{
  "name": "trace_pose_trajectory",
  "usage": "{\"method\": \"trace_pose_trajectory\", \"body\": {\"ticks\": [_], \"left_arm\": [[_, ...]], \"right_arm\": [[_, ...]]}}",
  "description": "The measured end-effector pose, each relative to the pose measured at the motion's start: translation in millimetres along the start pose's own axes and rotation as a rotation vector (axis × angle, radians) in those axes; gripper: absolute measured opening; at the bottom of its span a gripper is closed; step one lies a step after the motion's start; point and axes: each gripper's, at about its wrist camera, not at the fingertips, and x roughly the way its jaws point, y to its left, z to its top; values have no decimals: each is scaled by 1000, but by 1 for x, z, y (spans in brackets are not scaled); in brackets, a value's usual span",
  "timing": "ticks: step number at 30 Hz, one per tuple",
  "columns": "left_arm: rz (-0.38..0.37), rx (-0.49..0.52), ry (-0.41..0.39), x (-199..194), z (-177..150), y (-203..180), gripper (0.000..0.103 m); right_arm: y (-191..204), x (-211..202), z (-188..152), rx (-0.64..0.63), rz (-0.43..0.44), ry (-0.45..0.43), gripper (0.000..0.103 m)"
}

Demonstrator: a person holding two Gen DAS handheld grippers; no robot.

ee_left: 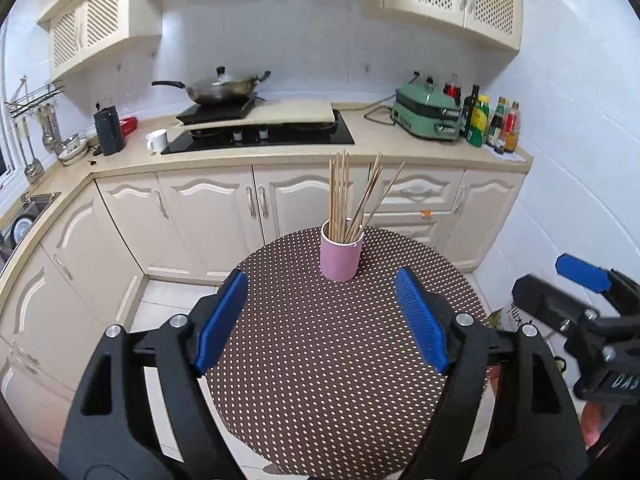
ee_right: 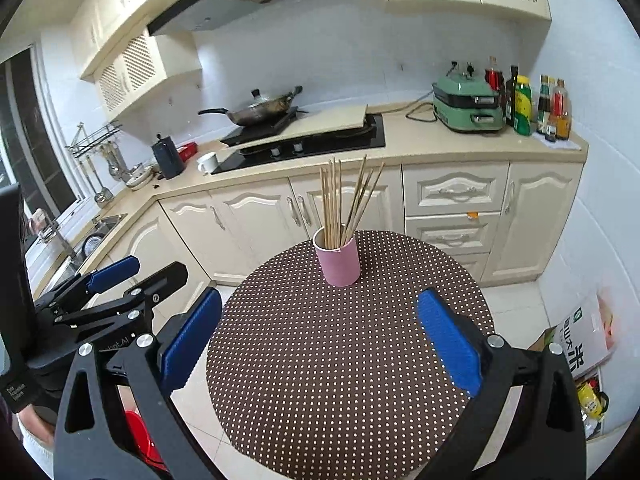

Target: Organize utensils

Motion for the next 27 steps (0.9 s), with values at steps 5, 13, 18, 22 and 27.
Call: {"method": "trace_pose_trajectory", "body": {"ticks": [5, 13, 18, 22, 27], "left_arm": [[12, -6, -46, -46, -4, -12, 79], [14, 7, -110, -116, -12, -28, 81], [9, 17, -140, -149, -19, -37, 81], [15, 23, -165, -168, -24, -42, 81], [1, 25, -184, -182, -28, -49, 82]], "right_arm": [[3, -38, -7, -18, 4, -32, 95], [13, -98, -16, -29, 1, -108, 95], [19, -126, -23, -49, -7, -137, 95], [20, -142, -28, -48, -2, -155, 95], [20, -158, -34, -52, -8, -185, 95]]}}
